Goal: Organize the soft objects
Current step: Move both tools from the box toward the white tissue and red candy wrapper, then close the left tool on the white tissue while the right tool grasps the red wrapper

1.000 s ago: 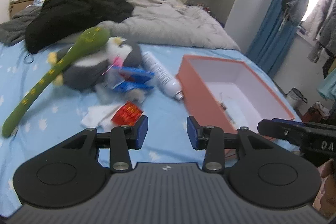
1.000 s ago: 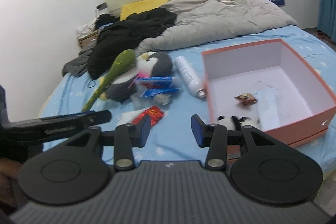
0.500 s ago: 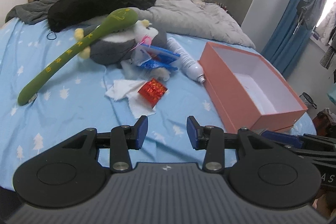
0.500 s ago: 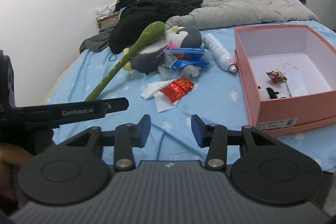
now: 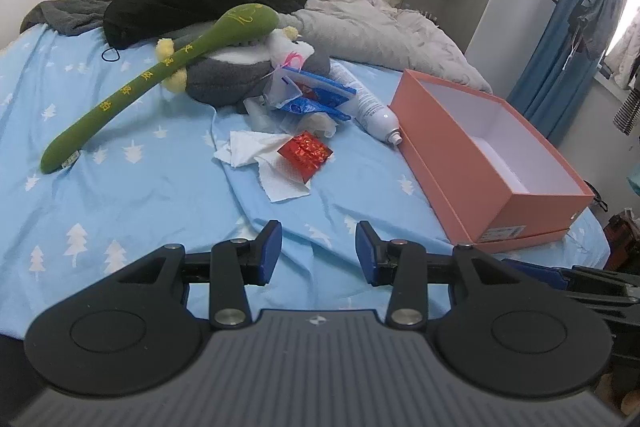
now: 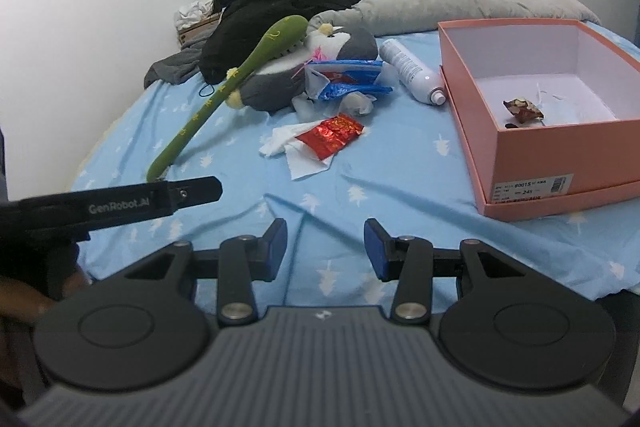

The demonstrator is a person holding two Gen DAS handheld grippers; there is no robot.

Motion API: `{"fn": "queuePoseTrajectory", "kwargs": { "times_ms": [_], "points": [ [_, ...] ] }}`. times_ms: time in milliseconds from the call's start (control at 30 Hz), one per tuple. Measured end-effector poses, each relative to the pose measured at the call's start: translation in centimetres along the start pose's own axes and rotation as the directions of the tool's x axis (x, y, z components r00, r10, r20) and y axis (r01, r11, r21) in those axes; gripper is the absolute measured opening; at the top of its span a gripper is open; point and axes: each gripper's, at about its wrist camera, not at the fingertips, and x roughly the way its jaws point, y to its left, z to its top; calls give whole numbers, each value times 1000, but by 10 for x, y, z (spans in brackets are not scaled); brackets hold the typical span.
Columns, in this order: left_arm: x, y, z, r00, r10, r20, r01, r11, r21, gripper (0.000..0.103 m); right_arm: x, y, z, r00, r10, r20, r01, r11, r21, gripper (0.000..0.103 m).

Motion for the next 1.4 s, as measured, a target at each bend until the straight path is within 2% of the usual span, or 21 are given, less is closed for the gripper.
{"fn": "queuePoseTrajectory", "kwargs": {
  "times_ms": [300, 633, 800, 1000, 1033, 1100, 1133, 1267, 1400],
  "points": [
    [46, 17, 5, 999, 14, -29, -14, 1000, -11, 47, 45, -6, -2, 1000, 11, -6, -11, 1000, 20, 46],
    [107, 43, 22, 998, 45, -48, -46, 999, -11, 47, 103, -20, 15, 1000, -4, 6, 3, 1000, 27, 46],
    [135, 58, 37, 999, 48, -21, -48, 998, -43, 52, 133, -25, 27, 1000, -4, 7, 4, 1000, 11, 46],
    [164, 72, 52, 999, 55, -1, -55, 997, -53, 53, 167, -29, 41, 1000, -12, 14, 12, 1000, -16, 46],
    [168, 74, 55, 998, 55, 3, -55, 997, -51, 53, 172, -29, 44, 1000, -12, 17, 12, 1000, -15, 46],
    [175, 80, 61, 998, 61, 13, -60, 997, -52, 55, 181, -31, 50, 1000, 2, 28, -2, 1000, -3, 58],
    [179, 83, 64, 998, 65, 15, -64, 996, -60, 55, 186, -32, 53, 999, 11, 31, -11, 1000, -1, 60],
    [196, 96, 73, 1000, 29, 3, -28, 995, -96, 56, 205, -33, 62, 999, 14, 29, -14, 1000, -2, 60],
    [215, 101, 78, 1000, 2, -29, -5, 996, -92, 56, 225, -40, 69, 999, 40, 20, -40, 999, 23, 61]
  ]
}}
